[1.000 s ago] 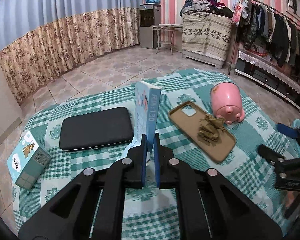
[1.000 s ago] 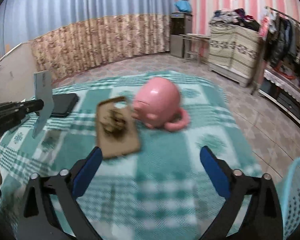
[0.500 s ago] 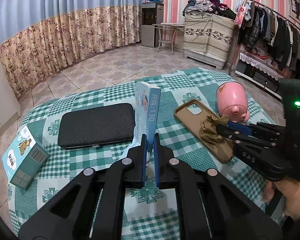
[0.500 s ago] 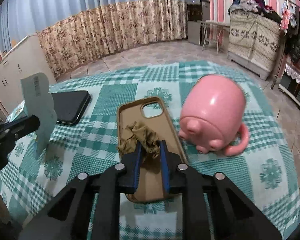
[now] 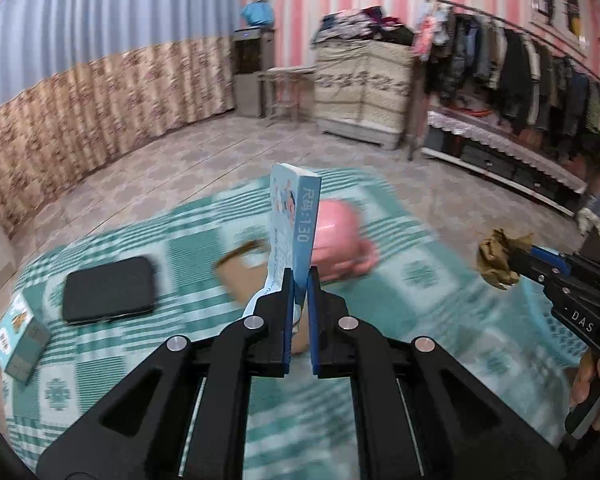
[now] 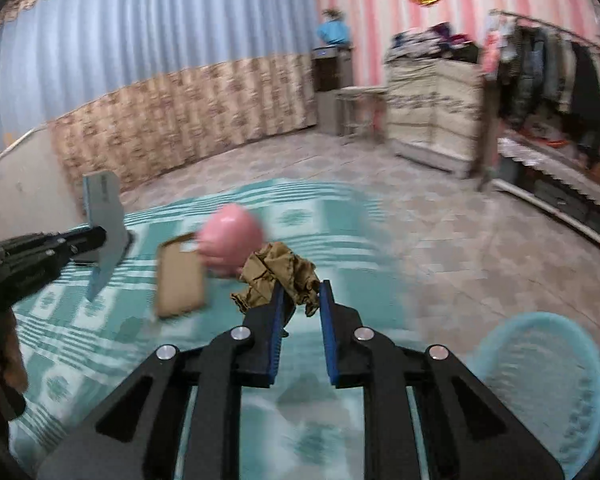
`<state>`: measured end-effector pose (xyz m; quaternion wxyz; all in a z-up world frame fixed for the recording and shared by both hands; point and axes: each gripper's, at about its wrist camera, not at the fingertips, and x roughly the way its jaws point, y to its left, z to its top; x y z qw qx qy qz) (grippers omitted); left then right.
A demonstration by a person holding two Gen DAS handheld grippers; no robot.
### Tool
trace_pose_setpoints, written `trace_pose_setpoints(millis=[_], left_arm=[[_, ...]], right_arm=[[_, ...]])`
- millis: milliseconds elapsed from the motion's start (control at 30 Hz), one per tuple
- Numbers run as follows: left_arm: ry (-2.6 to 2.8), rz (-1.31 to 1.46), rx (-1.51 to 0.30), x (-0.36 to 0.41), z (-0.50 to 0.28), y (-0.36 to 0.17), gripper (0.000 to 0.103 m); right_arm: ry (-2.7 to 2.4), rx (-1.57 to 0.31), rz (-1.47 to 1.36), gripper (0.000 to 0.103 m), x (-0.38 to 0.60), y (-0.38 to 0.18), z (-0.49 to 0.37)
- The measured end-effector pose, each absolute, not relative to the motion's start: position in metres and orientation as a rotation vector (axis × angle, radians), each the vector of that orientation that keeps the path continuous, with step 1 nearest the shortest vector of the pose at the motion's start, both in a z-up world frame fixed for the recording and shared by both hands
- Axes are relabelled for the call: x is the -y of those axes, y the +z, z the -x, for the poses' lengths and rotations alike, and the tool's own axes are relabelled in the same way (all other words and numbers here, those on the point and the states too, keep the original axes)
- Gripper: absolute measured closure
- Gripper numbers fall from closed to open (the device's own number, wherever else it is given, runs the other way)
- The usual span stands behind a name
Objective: Collect trash
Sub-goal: 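Carry the booklet over the basket with the left tool while the right tool carries the brown cloth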
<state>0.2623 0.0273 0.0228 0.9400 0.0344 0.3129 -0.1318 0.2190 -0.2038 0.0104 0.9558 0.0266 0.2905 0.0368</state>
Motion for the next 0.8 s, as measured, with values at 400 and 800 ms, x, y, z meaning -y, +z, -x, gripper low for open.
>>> trace_pose_setpoints(millis=[400,800], left_arm=[[-0.553,-0.121,-0.604,0.162,-0.218,0.04,0.098],[-0.724,-0.156,-0.627,0.271,-0.187,0.024,0.098]], right_arm=[[-0.251,-0.574,-0.175,0.085,0.398,0.018,-0.114],[-0.337,-0.574,-0.21,0.085,0.468,0.009,-0.079]])
